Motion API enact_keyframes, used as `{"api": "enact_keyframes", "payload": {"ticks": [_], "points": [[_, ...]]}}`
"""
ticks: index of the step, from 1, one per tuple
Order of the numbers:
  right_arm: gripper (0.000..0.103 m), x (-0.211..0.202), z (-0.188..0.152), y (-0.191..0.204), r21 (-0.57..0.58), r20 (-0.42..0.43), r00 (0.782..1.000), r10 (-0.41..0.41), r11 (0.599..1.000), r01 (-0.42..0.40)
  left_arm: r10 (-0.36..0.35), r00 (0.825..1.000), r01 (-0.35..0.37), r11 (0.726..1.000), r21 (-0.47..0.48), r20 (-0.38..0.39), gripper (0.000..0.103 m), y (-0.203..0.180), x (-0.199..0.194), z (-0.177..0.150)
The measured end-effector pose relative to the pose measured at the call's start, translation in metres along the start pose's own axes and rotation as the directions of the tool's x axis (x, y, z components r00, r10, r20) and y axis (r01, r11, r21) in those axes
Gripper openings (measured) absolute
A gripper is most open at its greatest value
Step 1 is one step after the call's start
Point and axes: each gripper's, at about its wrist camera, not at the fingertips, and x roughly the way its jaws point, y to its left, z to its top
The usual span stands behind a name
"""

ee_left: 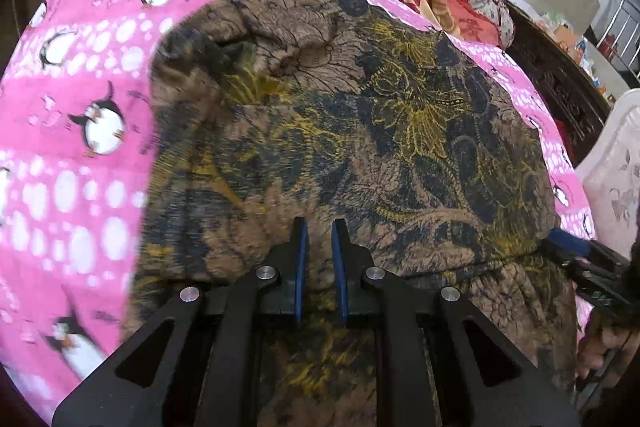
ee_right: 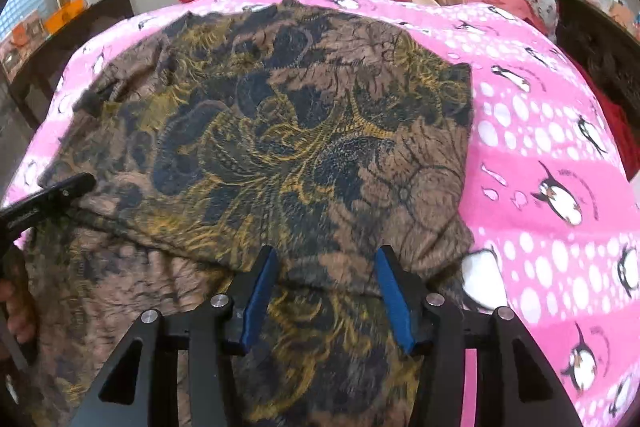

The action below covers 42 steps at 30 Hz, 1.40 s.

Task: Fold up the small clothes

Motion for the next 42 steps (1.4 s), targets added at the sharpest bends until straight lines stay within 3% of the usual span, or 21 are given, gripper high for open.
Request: {"api": "enact_keyframes", "payload": {"ticks": [3,5,7,11,14,15,17,21,22,25,28,31,34,38,42], "points": [[0.049,-0.034,-0.010,0.000,0.015,0.053,0.998,0.046,0.999,-0.046,-0.002,1.000,0.001,0.998,0.058,0.029,0.012,0.009,-0.040,-0.003],[0.051,-0.057,-0.025,0.001,0.005,0.079,0.993,0.086,0.996,-0.086,0.024,0.999,-0.027,0.995,0.093,0.036,0.021,0.018,-0.064,-0.010],[0.053,-0.069,-0.035,0.002,-0.001,0.084,0.989,0.121,0.993,-0.121,0.052,0.998,-0.055,0.992,0.109,0.031,0.066,0.034,-0.086,-0.019],[0.054,-0.063,-0.055,0.007,0.002,0.057,0.988,0.142,0.990,-0.142,0.102,0.994,-0.105,0.989,0.109,0.033,0.067,0.062,-0.118,-0.053],[0.059,-0.030,-0.066,0.015,-0.001,0.046,0.989,0.142,0.990,-0.142,0.088,0.996,-0.088,0.992,0.092,-0.004,0.067,0.075,-0.136,-0.087],[0.060,-0.024,-0.073,0.016,-0.018,0.063,0.989,0.136,0.991,-0.135,0.076,0.997,-0.074,0.993,0.093,-0.026,0.067,0.078,-0.143,-0.102],[0.071,-0.025,-0.075,0.024,-0.057,0.088,0.987,0.132,0.990,-0.127,0.023,0.998,-0.019,0.997,0.078,-0.055,0.067,0.078,-0.153,-0.127],[0.074,-0.022,-0.077,0.032,-0.094,0.079,0.991,0.105,0.991,-0.097,-0.056,0.986,0.069,0.995,0.074,-0.158,0.067,0.065,-0.154,-0.173],[0.075,-0.022,-0.077,0.031,-0.089,0.079,0.990,0.115,0.990,-0.108,-0.069,0.986,0.086,0.991,0.104,-0.154,0.067,0.060,-0.157,-0.182],[0.075,-0.023,-0.076,0.026,-0.071,0.075,0.986,0.151,0.987,-0.146,-0.108,0.979,0.128,0.986,0.105,-0.172,0.067,0.058,-0.164,-0.188],[0.075,-0.045,-0.079,0.020,-0.036,0.089,0.980,0.178,0.984,-0.175,-0.237,0.946,0.252,0.967,0.043,-0.221,0.066,0.069,-0.172,-0.191],[0.075,-0.082,-0.095,0.009,-0.030,0.134,0.967,0.217,0.976,-0.215,-0.262,0.934,0.293,0.951,0.099,-0.244,0.066,0.063,-0.173,-0.197],[0.075,-0.118,-0.119,-0.001,-0.067,0.175,0.965,0.194,0.980,-0.185,-0.339,0.904,0.370,0.926,0.078,-0.259,0.061,0.057,-0.163,-0.191],[0.075,-0.149,-0.155,-0.027,-0.044,0.185,0.974,0.127,0.992,-0.121,-0.348,0.901,0.380,0.921,0.084,-0.261,0.060,0.050,-0.154,-0.183],[0.073,-0.160,-0.197,-0.054,0.005,0.149,0.983,0.110,0.994,-0.112,-0.394,0.880,0.418,0.907,0.041,-0.264,0.060,0.058,-0.162,-0.184]]}}
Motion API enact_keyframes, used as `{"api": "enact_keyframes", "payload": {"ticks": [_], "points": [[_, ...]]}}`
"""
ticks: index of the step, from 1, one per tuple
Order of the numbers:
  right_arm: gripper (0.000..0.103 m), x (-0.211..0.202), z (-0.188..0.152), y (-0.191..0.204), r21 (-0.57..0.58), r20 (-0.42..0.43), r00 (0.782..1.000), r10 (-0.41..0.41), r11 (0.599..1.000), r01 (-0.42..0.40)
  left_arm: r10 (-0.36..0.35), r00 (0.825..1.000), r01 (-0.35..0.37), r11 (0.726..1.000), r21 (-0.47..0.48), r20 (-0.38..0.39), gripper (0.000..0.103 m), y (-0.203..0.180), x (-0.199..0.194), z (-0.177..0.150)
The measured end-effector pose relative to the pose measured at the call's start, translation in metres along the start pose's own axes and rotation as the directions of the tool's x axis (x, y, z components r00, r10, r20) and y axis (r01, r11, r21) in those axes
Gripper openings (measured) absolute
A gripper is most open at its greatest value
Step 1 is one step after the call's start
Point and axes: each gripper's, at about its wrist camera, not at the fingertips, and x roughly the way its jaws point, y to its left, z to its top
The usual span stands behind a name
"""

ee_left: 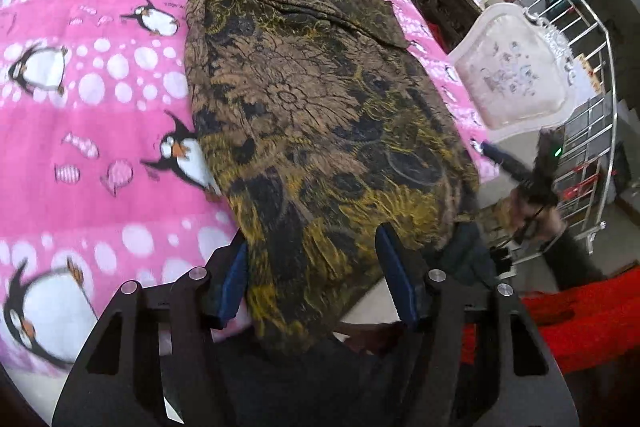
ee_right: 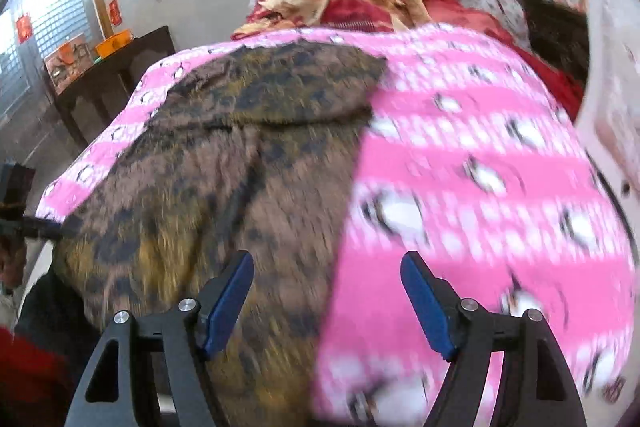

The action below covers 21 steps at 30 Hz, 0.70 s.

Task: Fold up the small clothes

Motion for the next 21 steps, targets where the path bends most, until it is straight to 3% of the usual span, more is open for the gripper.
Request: {"api": "enact_keyframes", "payload": {"ticks": [5,9,12,13,16,18,21], "points": [[0.067,-0.007,-0.046,-0.018,0.047,-0.058,0.998,0.038,0.998,-0.036,0.007,1.000,-0.007,1.000,-0.023,0.012,0.059,0.006,-0.002,-0.003],[0.063,-0.001,-0.060,-0.023,0.078,-0.058,0.992,0.115,0.991,-0.110,-0.012,1.000,0.012,1.000,-0.013,-0.002,0.058,-0.005,0.010,0.003],[0.058,-0.004,-0.057,-0.024,0.093,-0.021,0.983,0.180,0.980,-0.177,0.038,0.999,-0.037,0.999,0.035,-0.025,0.058,-0.011,0.011,0.005],[0.054,-0.007,-0.054,-0.024,0.096,-0.004,0.978,0.206,0.974,-0.205,0.052,0.998,-0.051,0.998,0.034,-0.020,0.058,-0.009,0.010,0.006],[0.054,-0.011,-0.049,-0.019,0.060,0.010,0.965,0.261,0.963,-0.261,0.050,0.999,-0.050,0.999,0.011,-0.008,0.056,-0.002,0.008,0.004],[0.054,0.002,-0.051,-0.013,0.035,-0.054,0.952,0.300,0.954,-0.299,0.022,0.999,-0.021,0.999,0.047,-0.026,0.056,-0.010,0.012,0.001],[0.054,0.018,-0.057,-0.002,0.008,-0.122,0.911,0.394,0.918,-0.396,0.032,0.999,-0.028,0.995,0.099,-0.033,0.056,-0.019,0.013,-0.003]]}}
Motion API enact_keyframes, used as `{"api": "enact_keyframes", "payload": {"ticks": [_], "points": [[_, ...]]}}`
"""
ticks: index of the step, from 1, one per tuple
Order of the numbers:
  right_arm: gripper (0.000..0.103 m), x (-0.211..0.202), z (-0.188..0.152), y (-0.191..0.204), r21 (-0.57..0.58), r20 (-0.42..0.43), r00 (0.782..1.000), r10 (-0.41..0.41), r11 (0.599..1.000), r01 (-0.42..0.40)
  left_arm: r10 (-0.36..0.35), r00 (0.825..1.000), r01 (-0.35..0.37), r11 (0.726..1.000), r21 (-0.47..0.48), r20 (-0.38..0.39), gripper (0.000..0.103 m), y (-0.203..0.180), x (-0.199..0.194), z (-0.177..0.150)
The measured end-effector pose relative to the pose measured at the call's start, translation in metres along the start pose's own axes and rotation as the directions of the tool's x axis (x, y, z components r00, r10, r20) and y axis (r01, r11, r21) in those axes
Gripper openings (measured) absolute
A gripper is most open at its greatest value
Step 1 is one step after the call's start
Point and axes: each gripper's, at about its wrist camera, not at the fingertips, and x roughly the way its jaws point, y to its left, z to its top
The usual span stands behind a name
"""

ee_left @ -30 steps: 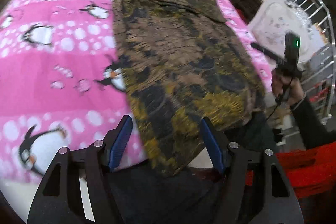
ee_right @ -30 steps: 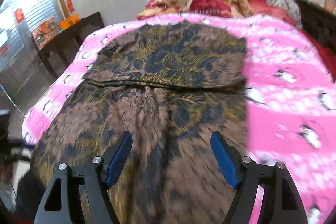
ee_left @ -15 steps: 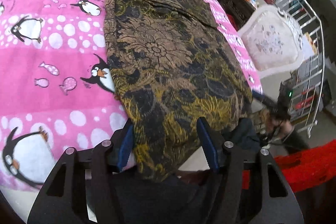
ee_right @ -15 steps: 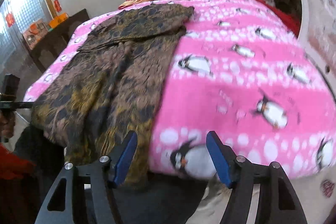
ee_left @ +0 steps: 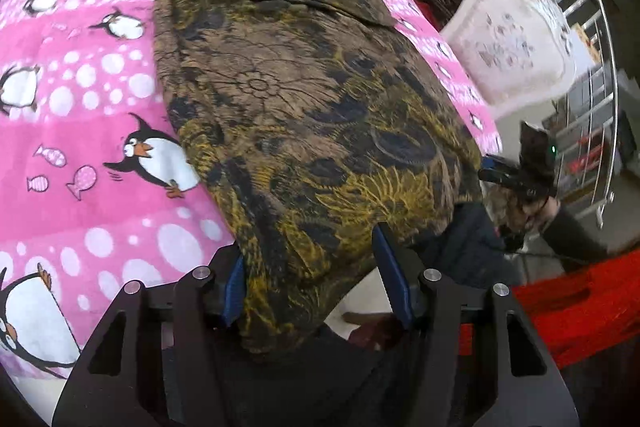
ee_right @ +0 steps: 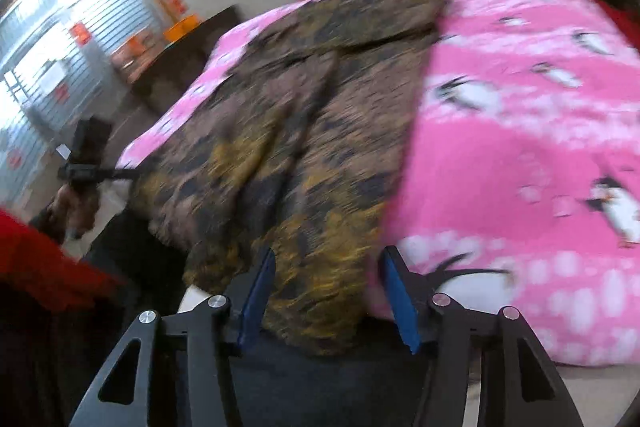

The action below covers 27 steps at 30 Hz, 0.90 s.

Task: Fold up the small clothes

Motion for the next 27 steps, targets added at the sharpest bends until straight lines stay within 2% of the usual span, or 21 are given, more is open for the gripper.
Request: {"api": "enact_keyframes", "payload": {"ticks": [1,2,4,5,8,10,12,14,16,19,21,23,27], "points": [[0.053,0.004,-0.001,0.000,-0.003,-0.019,0.999,0.033,0.999,-0.033,-0.001,1.000,0.001,1.000,-0.012,0.008,0.056,0.003,-0.001,0.000],[0.039,0.009,-0.002,-0.001,-0.003,-0.040,0.996,0.073,0.997,-0.074,-0.009,1.000,0.009,0.999,-0.040,0.019,0.056,0.008,-0.001,0.000],[0.030,0.015,-0.002,-0.006,0.006,-0.049,0.997,0.067,0.998,-0.067,-0.018,0.999,0.020,0.997,-0.070,0.030,0.049,0.014,-0.003,-0.001],[0.026,0.014,-0.002,-0.010,0.036,-0.025,0.996,0.083,0.996,-0.082,-0.016,0.999,0.018,0.997,-0.069,0.030,0.048,0.014,-0.004,-0.001],[0.026,0.004,0.001,-0.010,0.059,0.049,0.994,0.102,0.993,-0.104,-0.009,0.999,0.011,0.998,-0.062,0.031,0.039,0.012,-0.006,-0.005],[0.026,0.005,0.001,-0.007,0.064,0.053,0.993,0.101,0.992,-0.105,-0.002,1.000,0.004,0.997,-0.082,0.026,0.014,0.018,-0.003,-0.007],[0.023,0.012,0.000,-0.002,0.049,0.031,0.995,0.099,0.994,-0.100,0.005,0.999,0.000,0.994,-0.107,0.039,0.008,0.022,-0.004,-0.009],[0.005,0.015,0.001,0.001,0.040,0.012,0.995,0.096,0.995,-0.096,0.019,0.998,-0.013,0.995,-0.103,0.061,0.006,0.019,-0.010,-0.010],[0.004,0.008,0.004,0.003,0.041,0.031,0.991,0.129,0.991,-0.131,0.031,0.995,-0.024,0.996,-0.080,0.090,0.005,0.011,-0.018,-0.011],[0.003,-0.026,0.014,0.007,0.039,0.151,0.968,0.200,0.977,-0.208,0.008,0.984,0.005,0.997,-0.075,0.176,0.005,0.005,-0.041,-0.007],[0.003,-0.051,0.025,0.008,0.029,0.241,0.949,0.201,0.976,-0.215,-0.025,0.971,0.046,0.996,-0.080,0.240,0.004,0.003,-0.060,-0.003],[0.003,-0.080,0.038,0.012,0.011,0.339,0.919,0.202,0.976,-0.218,-0.046,0.957,0.070,0.995,-0.074,0.286,0.004,0.000,-0.076,0.000],[0.003,-0.113,0.055,0.030,-0.061,0.412,0.885,0.217,0.976,-0.211,-0.079,0.931,0.097,0.995,-0.032,0.357,0.002,-0.012,-0.116,-0.003]]}}
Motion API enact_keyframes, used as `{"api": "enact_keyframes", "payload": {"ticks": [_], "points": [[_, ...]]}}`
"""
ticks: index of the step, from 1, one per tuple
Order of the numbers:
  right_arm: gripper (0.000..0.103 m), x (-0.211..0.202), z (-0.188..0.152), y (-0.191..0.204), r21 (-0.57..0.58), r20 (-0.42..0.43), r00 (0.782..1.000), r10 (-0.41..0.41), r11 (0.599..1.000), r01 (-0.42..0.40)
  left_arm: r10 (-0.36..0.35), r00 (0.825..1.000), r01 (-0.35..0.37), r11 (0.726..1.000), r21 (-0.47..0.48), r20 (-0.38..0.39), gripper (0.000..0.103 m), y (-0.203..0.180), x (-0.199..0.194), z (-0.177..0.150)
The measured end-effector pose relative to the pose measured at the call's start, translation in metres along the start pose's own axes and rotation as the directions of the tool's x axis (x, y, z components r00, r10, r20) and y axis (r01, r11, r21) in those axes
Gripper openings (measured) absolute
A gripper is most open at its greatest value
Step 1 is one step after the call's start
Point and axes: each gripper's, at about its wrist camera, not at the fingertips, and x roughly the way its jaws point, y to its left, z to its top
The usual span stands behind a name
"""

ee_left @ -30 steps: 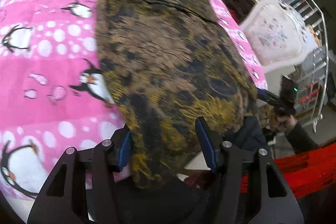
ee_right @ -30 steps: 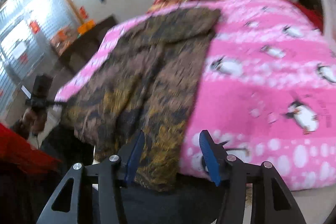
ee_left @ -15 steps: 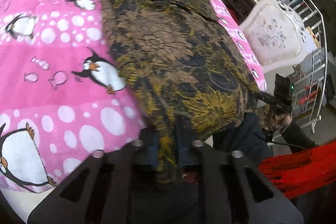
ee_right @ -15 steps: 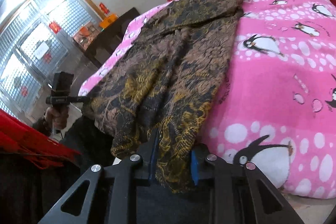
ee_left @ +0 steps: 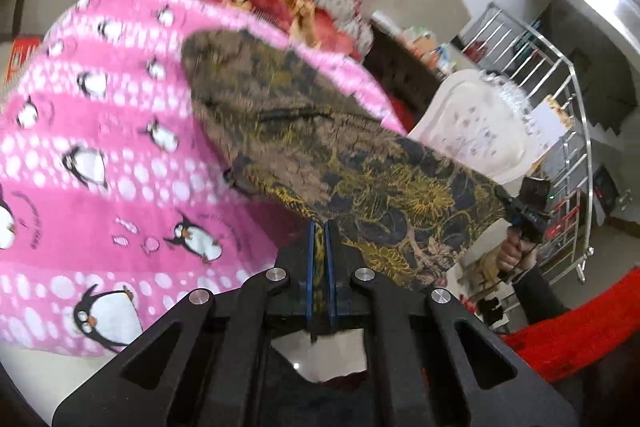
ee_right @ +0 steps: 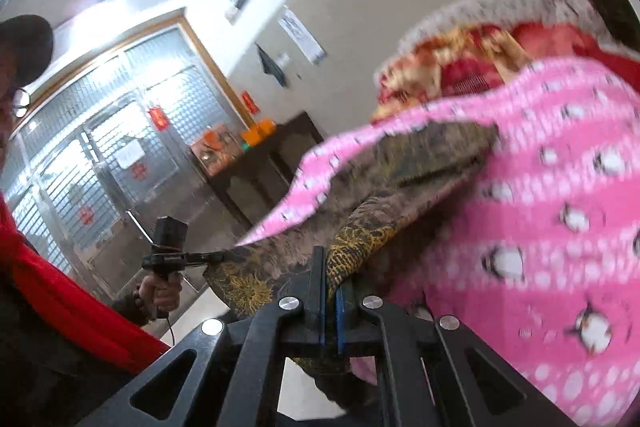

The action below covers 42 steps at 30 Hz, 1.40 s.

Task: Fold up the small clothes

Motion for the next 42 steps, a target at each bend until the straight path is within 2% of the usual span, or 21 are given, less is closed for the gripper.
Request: {"api": "enact_keyframes", "payload": {"ticks": [5,6,8,9,10,12,13,15,17,18,19,21,23,25,27,29,31,33,36,39,42], "points": [[0.003,-0.026,0.016,0.024,-0.059,0.034,0.999,0.017,0.998,-0.015,-0.073,0.996,0.071,0.997,0.038,0.052,0.002,-0.019,-0.042,-0.002],[0.003,-0.030,0.017,0.027,-0.064,0.029,0.999,0.020,0.998,-0.018,-0.060,0.997,0.058,0.997,0.041,0.045,0.002,-0.022,-0.038,-0.002],[0.003,-0.036,0.018,0.028,-0.089,-0.007,1.000,-0.018,0.996,0.017,-0.004,1.000,0.004,1.000,0.031,0.007,0.002,-0.015,-0.023,-0.004],[0.003,-0.034,0.015,0.024,-0.086,-0.039,0.998,-0.049,0.995,0.045,0.037,0.999,-0.037,0.999,-0.005,-0.007,0.002,-0.005,-0.013,-0.005],[0.003,-0.035,0.010,0.019,-0.076,-0.055,0.997,-0.054,0.996,0.050,0.102,0.994,-0.104,0.994,-0.038,-0.035,0.003,0.004,0.001,-0.006],[0.003,-0.029,0.002,0.004,-0.045,-0.088,0.992,-0.093,0.995,0.089,0.195,0.975,-0.200,0.979,-0.038,-0.104,0.003,0.014,0.024,-0.011],[0.003,-0.027,0.000,-0.002,-0.033,-0.095,0.990,-0.107,0.994,0.104,0.216,0.968,-0.222,0.974,-0.034,-0.131,0.003,0.017,0.035,-0.015],[0.003,-0.026,-0.007,-0.011,-0.013,-0.104,0.986,-0.130,0.992,0.129,0.202,0.960,-0.207,0.978,-0.007,-0.196,0.004,0.014,0.054,-0.029],[0.003,-0.027,-0.013,-0.015,0.006,-0.103,0.985,-0.141,0.990,0.142,0.205,0.950,-0.205,0.978,0.024,-0.235,0.026,0.010,0.065,-0.041],[0.003,-0.027,-0.015,-0.016,0.012,-0.104,0.984,-0.142,0.990,0.144,0.208,0.947,-0.208,0.978,0.027,-0.244,0.049,0.008,0.069,-0.048],[0.003,-0.026,-0.017,-0.018,0.019,-0.108,0.984,-0.142,0.989,0.145,0.213,0.945,-0.211,0.977,0.033,-0.247,0.058,0.006,0.072,-0.054],[0.003,-0.023,-0.018,-0.019,0.024,-0.123,0.982,-0.145,0.988,0.149,0.206,0.943,-0.196,0.979,0.063,-0.262,0.058,-0.001,0.076,-0.064],[0.003,-0.022,-0.018,-0.019,0.025,-0.127,0.981,-0.148,0.988,0.152,0.207,0.926,-0.183,0.978,0.105,-0.315,0.058,-0.008,0.083,-0.074],[0.003,-0.021,-0.015,-0.020,0.026,-0.125,0.980,-0.154,0.987,0.158,0.172,0.914,-0.143,0.984,0.105,-0.366,0.058,-0.012,0.094,-0.079],[0.003,-0.021,-0.013,-0.023,0.031,-0.124,0.980,-0.157,0.986,0.162,0.167,0.914,-0.141,0.985,0.097,-0.370,0.058,-0.011,0.105,-0.079],[0.003,-0.018,-0.011,-0.024,0.025,-0.131,0.979,-0.156,0.987,0.160,0.172,0.911,-0.154,0.985,0.077,-0.376,0.058,-0.006,0.116,-0.076],[0.003,-0.017,-0.011,-0.022,0.020,-0.136,0.980,-0.148,0.988,0.152,0.148,0.902,-0.152,0.988,0.022,-0.405,0.058,0.006,0.130,-0.073],[0.003,-0.014,-0.012,-0.018,0.007,-0.144,0.979,-0.147,0.989,0.149,0.148,0.878,-0.169,0.986,-0.006,-0.455,0.058,0.015,0.143,-0.075],[0.003,-0.013,-0.013,-0.013,0.004,-0.147,0.979,-0.143,0.989,0.146,0.139,0.861,-0.209,0.974,-0.092,-0.489,0.058,0.034,0.148,-0.074],[0.003,-0.013,-0.015,-0.011,0.005,-0.150,0.977,-0.149,0.988,0.151,0.169,0.875,-0.254,0.958,-0.132,-0.455,0.058,0.045,0.134,-0.074],[0.003,-0.016,-0.014,-0.010,0.007,-0.148,0.977,-0.151,0.988,0.154,0.152,0.903,-0.220,0.967,-0.129,-0.402,0.058,0.044,0.129,-0.072]]}}
